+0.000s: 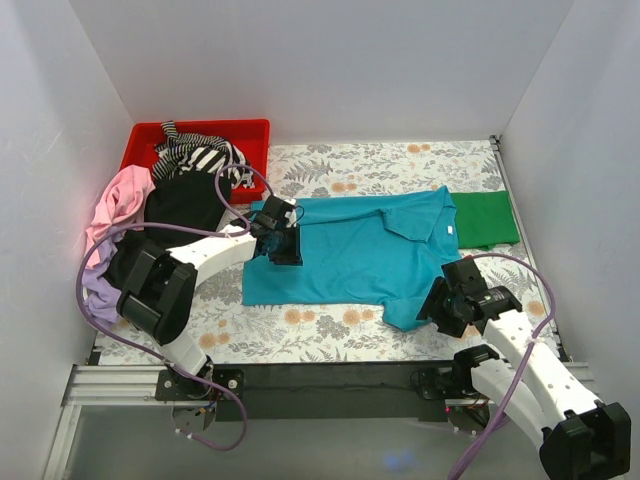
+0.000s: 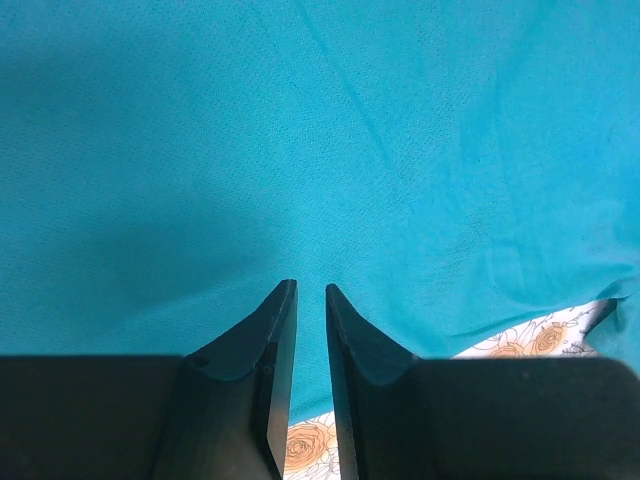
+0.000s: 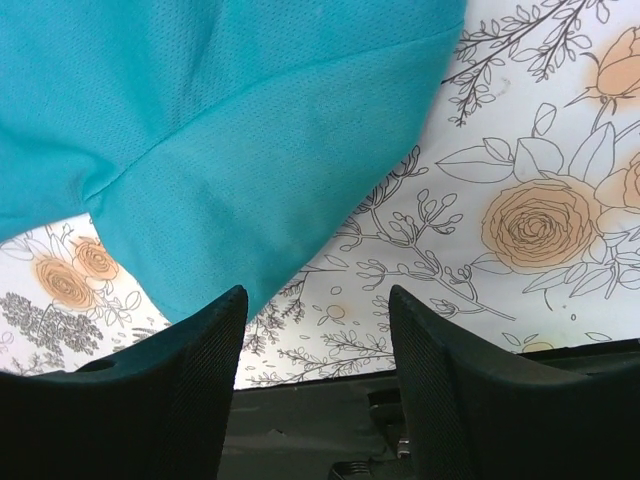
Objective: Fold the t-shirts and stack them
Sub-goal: Fold the tshirt
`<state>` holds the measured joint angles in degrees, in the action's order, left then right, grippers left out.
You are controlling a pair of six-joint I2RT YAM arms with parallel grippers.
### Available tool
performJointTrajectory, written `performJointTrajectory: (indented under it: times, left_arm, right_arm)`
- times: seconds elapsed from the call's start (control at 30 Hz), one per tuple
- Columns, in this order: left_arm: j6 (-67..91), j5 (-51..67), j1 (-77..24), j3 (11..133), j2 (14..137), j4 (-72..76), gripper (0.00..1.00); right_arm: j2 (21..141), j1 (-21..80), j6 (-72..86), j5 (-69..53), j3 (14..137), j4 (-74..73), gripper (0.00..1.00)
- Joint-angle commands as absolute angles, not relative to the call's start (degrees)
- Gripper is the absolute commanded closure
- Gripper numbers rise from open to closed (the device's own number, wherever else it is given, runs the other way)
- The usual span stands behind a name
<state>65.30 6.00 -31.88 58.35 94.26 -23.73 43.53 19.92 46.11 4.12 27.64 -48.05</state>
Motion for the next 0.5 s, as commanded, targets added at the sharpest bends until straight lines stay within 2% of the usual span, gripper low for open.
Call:
performJointTrajectory:
  times: [0.0, 0.17, 0.47]
  left_arm:
    - [63.90, 4.31, -31.82, 60.91, 94.04, -24.61, 0.83]
    - [63.46, 3.52, -31.82, 61.43, 94.13, -25.05, 0.83]
    - [63.19, 2.46, -31.82, 61.44, 94.57, -25.58, 0.84]
  right_arm:
    - [44.64, 20.21, 49.56, 6.60, 26.99, -47.38, 0.35]
    - [45.17, 20.30, 50.89, 8.08, 25.67, -42.73, 0.36]
    - [49.39, 20.30, 51.33, 8.09, 22.50, -34.46, 0.46]
